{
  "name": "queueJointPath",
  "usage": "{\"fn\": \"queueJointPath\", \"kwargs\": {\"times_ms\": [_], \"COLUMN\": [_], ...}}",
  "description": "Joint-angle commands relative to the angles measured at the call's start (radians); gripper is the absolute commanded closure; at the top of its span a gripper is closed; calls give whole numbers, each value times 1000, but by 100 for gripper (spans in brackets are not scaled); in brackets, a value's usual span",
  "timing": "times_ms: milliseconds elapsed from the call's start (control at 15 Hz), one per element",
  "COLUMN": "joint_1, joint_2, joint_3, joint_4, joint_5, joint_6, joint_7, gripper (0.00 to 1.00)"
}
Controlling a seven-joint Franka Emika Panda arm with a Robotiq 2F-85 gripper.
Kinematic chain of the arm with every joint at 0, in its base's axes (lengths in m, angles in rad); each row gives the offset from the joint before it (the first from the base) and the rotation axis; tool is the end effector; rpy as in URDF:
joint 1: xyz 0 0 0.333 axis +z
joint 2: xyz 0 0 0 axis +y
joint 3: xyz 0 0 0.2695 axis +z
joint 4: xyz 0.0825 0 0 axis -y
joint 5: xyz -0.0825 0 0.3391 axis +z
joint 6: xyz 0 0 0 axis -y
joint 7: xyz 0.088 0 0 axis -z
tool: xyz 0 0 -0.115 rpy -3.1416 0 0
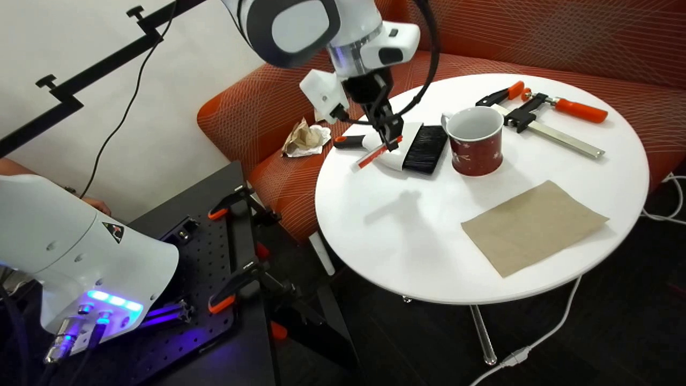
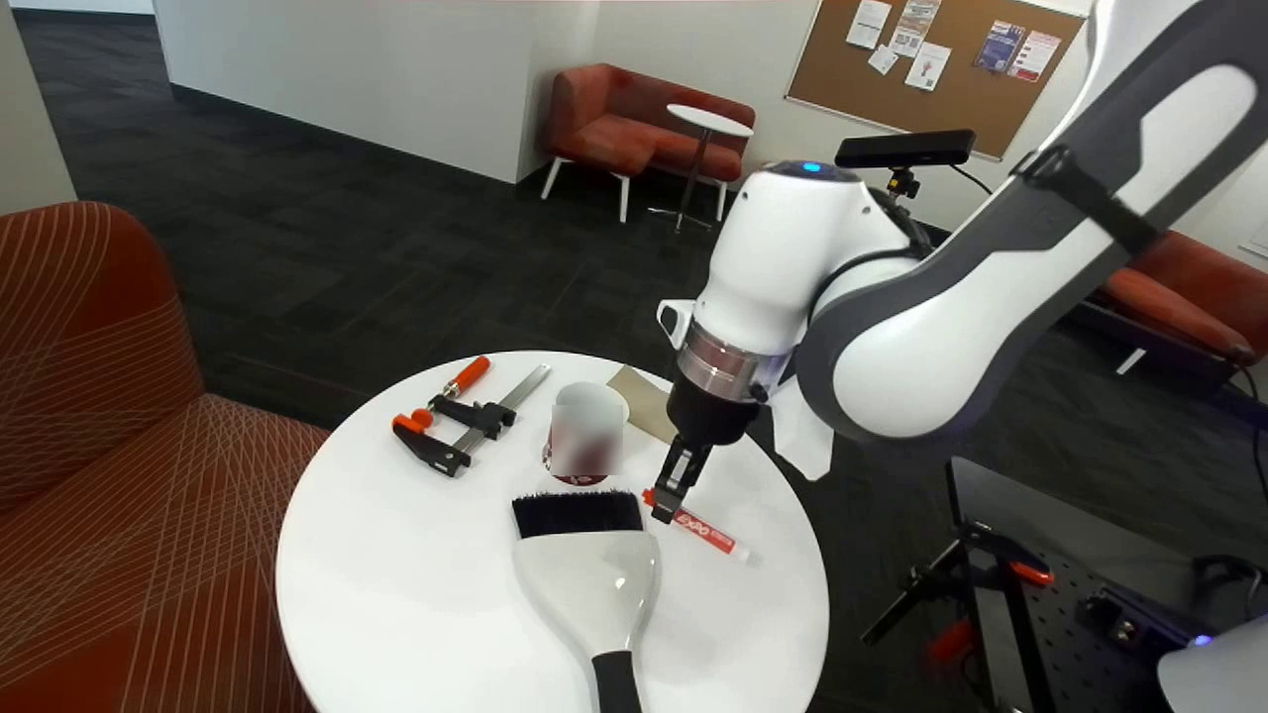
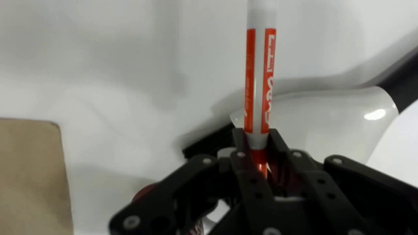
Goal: Put the red marker inside the red mug
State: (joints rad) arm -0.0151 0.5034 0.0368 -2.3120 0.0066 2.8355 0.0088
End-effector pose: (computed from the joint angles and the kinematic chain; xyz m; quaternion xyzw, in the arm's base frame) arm 0.4793 0.0116 0.1214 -0.9999 -0.0009 -0.0100 0.0100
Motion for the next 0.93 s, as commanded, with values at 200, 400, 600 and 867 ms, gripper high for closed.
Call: {"fn": "queueJointPath", "kwargs": {"times_ms": [200,400,600,867], "joint_1": [90,95,92,75], "joint_2": [-164,-192,-201,-183], "joint_3": [-51,-56,-59,-43], "joint_4": [83,128,155,150], "joint_5": [-35,-54,-71,-48], "joint_6": [-220,-251,-261,-227], "joint_7": [93,115,126,93], "gripper": [95,95,95,81]}}
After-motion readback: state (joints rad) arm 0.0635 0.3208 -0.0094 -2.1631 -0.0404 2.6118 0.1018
